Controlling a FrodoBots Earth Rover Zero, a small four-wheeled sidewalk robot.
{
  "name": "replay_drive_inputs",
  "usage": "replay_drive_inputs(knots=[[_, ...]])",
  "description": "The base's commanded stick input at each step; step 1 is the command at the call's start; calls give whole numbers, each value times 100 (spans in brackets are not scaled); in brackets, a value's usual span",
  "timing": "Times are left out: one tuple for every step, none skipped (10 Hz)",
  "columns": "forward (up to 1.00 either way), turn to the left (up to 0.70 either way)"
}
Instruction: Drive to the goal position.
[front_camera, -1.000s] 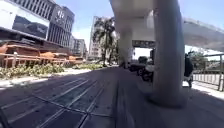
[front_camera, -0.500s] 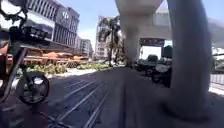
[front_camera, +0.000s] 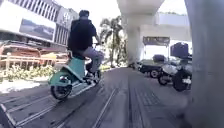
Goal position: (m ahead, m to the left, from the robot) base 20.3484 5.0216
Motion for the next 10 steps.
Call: replay_drive_inputs(knots=[[70,0],[70,0],[70,0],[70,0],[70,0],[70,0],[70,0],[70,0],[70,0],[70,0]])
